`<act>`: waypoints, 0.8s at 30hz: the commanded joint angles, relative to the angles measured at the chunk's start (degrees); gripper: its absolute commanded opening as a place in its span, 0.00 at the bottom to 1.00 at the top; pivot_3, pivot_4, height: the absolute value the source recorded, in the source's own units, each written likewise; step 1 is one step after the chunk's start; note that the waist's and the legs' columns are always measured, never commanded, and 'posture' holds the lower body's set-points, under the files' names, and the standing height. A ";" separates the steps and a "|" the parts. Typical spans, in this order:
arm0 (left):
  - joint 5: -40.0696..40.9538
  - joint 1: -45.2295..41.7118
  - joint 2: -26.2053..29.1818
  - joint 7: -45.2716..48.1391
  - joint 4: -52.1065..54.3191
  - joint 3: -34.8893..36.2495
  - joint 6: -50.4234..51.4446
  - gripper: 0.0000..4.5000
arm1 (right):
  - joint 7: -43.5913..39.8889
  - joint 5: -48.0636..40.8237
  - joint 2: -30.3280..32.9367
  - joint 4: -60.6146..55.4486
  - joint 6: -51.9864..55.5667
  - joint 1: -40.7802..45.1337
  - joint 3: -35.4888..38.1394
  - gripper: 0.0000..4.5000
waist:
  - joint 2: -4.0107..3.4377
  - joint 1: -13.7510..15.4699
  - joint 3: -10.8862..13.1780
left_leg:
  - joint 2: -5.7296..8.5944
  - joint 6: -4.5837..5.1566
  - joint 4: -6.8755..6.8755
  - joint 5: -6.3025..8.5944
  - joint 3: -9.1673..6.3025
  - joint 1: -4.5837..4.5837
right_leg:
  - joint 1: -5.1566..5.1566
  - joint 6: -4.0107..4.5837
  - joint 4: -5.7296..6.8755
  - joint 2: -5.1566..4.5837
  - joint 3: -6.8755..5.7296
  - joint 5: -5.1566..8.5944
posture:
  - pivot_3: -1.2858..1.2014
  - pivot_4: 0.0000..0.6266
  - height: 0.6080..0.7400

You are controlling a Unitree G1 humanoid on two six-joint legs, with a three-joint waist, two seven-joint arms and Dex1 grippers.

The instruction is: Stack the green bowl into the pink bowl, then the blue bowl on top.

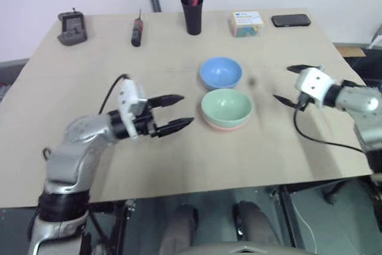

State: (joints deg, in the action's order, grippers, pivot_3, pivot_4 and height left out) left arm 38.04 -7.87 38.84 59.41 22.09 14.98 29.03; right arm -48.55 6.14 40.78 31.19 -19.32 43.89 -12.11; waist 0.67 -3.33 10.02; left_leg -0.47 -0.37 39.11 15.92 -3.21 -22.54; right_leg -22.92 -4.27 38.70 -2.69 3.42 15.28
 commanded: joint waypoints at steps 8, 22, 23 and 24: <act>4.22 9.50 0.40 -10.23 11.07 10.05 0.97 1.00 | 6.58 14.84 -11.57 28.36 -25.46 18.28 -10.63 1.00 | 0.12 0.39 0.10 | 0.07 -0.11 -0.03 -0.06 -0.15 -0.08 | -0.10 0.01 -0.01 -0.10 0.02 -0.01 | 0.52 0.24 1.00; 5.91 14.40 -0.17 -16.16 16.26 10.55 -0.41 1.00 | 16.69 25.09 -14.66 40.15 -28.04 26.24 -15.12 0.25 | 0.09 -0.34 0.12 | 0.09 -0.26 -0.09 -0.14 -0.13 -0.08 | -0.15 0.02 0.04 -0.07 0.04 -0.01 | 0.52 0.24 1.00; 5.80 14.33 -0.22 -16.30 16.14 10.25 -0.60 1.00 | 16.77 25.31 -14.55 40.31 -28.16 26.41 -15.11 0.18 | 0.08 -0.39 0.13 | 0.09 -0.24 -0.09 -0.13 -0.13 -0.08 | -0.15 0.02 0.04 -0.07 0.04 -0.01 | 0.52 0.24 1.00; 5.61 14.20 -0.27 -16.43 15.96 9.91 -0.82 1.00 | 16.85 25.43 -14.45 40.45 -28.22 26.56 -15.03 0.08 | 0.07 -0.47 0.13 | 0.10 -0.20 -0.09 -0.11 -0.13 -0.08 | -0.15 0.02 0.04 -0.07 0.04 -0.01 | 0.52 0.24 1.00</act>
State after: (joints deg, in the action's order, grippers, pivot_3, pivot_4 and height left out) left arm 43.01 6.75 38.56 43.30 35.63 24.41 29.47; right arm -32.58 31.76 25.55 72.04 -46.59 67.97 -27.90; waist 0.74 -3.80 10.15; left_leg -0.38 -0.54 39.02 15.83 -3.35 -22.62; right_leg -23.07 -4.24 38.75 -2.75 3.46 15.28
